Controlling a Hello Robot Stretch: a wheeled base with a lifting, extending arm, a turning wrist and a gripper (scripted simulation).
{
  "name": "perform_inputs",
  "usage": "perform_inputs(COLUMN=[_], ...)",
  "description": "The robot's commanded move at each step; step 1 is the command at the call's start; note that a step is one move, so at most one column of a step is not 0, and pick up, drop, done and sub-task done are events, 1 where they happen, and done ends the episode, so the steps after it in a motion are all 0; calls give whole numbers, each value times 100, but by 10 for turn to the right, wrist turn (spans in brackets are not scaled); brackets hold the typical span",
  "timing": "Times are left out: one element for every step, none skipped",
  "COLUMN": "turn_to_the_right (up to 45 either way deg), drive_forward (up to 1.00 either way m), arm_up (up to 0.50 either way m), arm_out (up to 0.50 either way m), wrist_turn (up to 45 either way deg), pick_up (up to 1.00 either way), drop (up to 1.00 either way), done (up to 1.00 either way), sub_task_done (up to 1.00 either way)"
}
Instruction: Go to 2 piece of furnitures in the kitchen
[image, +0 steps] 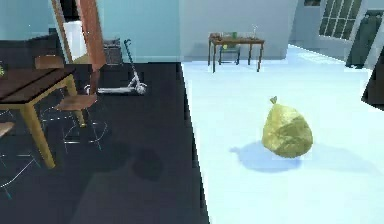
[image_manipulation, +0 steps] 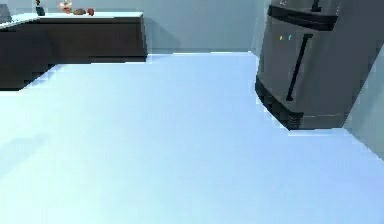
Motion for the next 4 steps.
perform_inputs(turn_to_the_right=[0,30,0,0], drive_forward=[100,0,100,100], arm_up=[0,0,0,0], arm_out=[0,0,0,0], wrist_turn=[0,0,0,0], pick_up=[0,0,0,0], drop=[0,0,0,0], done=[0,0,0,0], sub_task_done=[0,0,0,0])
